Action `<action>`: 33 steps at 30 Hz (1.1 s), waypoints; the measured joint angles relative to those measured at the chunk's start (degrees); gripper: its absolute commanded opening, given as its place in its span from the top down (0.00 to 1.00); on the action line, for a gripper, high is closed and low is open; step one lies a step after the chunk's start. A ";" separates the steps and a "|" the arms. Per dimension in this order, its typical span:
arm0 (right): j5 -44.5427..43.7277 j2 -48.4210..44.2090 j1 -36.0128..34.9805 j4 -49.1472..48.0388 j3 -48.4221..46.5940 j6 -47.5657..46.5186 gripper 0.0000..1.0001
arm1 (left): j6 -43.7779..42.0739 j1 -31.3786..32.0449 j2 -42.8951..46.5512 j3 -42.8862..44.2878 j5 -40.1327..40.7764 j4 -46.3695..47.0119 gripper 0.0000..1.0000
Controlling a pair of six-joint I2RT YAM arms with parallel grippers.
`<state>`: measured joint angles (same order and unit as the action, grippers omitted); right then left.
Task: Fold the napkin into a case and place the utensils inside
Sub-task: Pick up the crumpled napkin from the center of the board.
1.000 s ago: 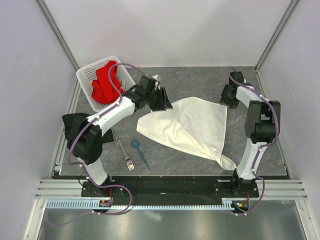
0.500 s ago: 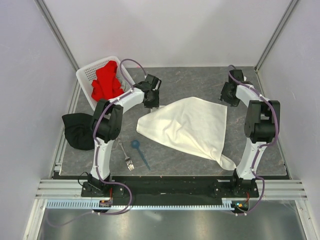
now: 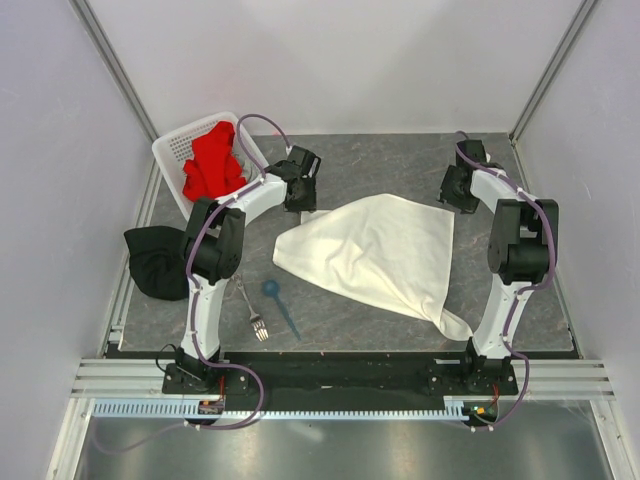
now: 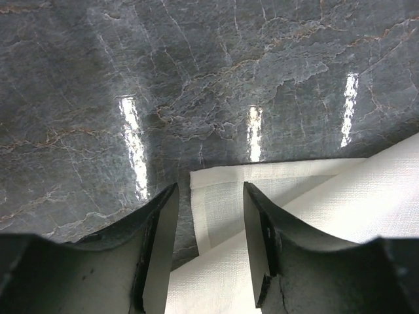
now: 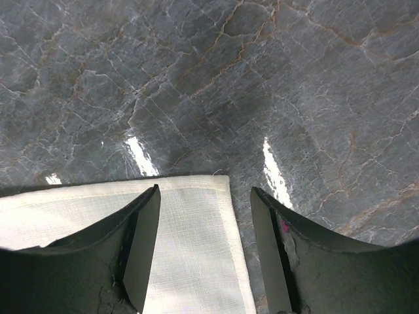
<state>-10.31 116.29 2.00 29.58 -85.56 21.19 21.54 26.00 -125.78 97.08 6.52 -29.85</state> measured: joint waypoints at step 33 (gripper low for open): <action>-0.31 2.29 0.13 0.98 0.00 0.24 0.42 | -0.02 -0.42 -0.83 -0.04 -0.79 0.35 0.98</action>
<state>-10.61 118.58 2.13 30.57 -85.56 21.43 21.52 25.58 -126.61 97.03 5.74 -29.50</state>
